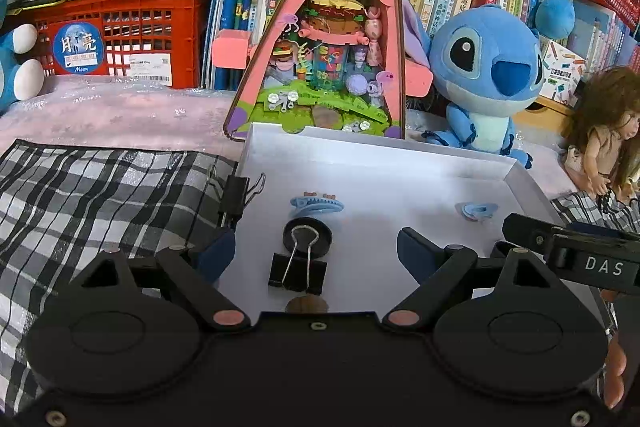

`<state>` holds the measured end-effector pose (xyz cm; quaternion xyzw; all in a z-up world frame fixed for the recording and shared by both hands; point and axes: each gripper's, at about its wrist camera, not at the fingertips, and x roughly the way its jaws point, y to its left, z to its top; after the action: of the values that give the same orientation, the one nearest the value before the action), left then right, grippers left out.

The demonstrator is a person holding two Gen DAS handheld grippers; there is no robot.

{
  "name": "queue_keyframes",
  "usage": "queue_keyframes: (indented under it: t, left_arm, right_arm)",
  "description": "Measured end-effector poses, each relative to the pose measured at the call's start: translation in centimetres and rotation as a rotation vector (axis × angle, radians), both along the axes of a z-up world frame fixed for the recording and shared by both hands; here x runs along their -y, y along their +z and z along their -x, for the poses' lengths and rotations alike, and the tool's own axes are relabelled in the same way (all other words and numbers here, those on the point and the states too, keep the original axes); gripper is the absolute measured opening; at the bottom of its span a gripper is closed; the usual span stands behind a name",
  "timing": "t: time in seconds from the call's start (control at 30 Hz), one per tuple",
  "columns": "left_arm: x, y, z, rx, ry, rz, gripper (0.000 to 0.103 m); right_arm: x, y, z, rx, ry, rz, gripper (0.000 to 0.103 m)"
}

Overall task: Organize rigid objects
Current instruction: 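Move both grippers back out of the box over the cloth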

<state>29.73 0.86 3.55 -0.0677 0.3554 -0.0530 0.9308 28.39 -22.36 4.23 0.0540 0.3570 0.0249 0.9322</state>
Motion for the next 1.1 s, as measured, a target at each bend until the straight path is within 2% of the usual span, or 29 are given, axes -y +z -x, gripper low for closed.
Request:
queue_keyframes:
  t: [0.63,0.87,1.1]
  left_arm:
    - [-0.3,0.6,3.7,0.031,-0.005,0.004,0.088]
    - [-0.6,1.0,5.5,0.049,-0.005,0.002,0.088]
    - [-0.9,1.3,7.4,0.062,-0.01,0.001,0.088]
  right_arm:
    - [0.0,0.7,3.3,0.053,0.042,0.004,0.103]
    - [0.2,1.1,4.8,0.053,0.038,-0.013,0.103]
    - [0.0,1.2,6.6,0.052,0.036,0.015,0.103]
